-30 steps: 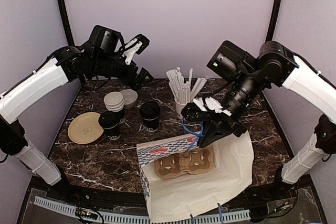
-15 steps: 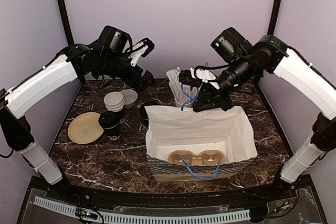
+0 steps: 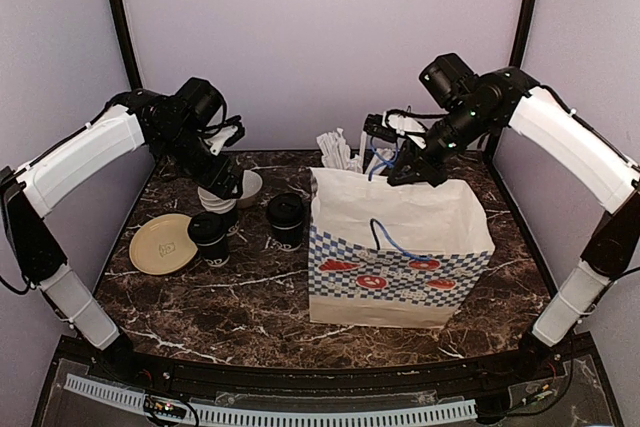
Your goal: Pack the takeout coffee
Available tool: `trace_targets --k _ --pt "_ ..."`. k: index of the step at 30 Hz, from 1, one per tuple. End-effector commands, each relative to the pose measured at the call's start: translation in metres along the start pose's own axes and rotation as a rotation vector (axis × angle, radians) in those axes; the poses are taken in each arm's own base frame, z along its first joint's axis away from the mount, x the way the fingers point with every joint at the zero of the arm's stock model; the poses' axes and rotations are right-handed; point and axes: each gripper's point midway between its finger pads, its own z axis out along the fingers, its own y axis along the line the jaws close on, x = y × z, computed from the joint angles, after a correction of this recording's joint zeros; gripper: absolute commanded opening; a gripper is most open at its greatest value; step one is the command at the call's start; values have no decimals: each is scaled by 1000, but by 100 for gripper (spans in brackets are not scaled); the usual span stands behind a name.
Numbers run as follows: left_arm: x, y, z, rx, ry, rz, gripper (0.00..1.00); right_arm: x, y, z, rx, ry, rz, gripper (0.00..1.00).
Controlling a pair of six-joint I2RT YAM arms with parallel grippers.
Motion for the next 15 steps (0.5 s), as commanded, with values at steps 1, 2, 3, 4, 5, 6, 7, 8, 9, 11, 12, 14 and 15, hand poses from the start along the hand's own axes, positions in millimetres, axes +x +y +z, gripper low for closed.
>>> trace_targets --k 1,2,3,4,5,6,7,8,9,11,12,14,15 --pt "58 13 19 17 234 -95 95 -2 -7 5 13 -21 -4 3" --pt "60 18 22 12 243 -109 95 -3 -8 4 14 -26 -4 7" --pt "64 20 27 11 259 -106 95 -4 -8 3 16 -30 -3 10" --pt "65 22 29 6 267 -110 95 -4 -9 2 19 -33 0 15" --pt "66 24 32 1 273 -104 95 -6 -10 -1 26 -38 2 21" --pt "66 24 32 0 275 -103 95 -7 -11 -3 32 -43 2 25" --pt "65 24 34 1 274 -101 95 -8 -11 -7 40 -48 2 30" --pt "65 24 35 2 275 -99 95 -9 -12 -10 49 -52 2 36" --pt "66 26 37 -7 282 -96 95 -10 -12 -13 57 -59 2 40" --pt "69 30 40 -35 303 -97 95 -11 -13 -19 71 -71 5 47" --pt "72 31 41 -42 315 -99 95 -12 -12 -22 75 -76 7 51" --pt "79 34 46 -53 344 -99 95 -13 -11 -27 82 -88 9 54" --pt "82 35 49 -56 362 -100 93 -14 -10 -29 86 -95 8 55"
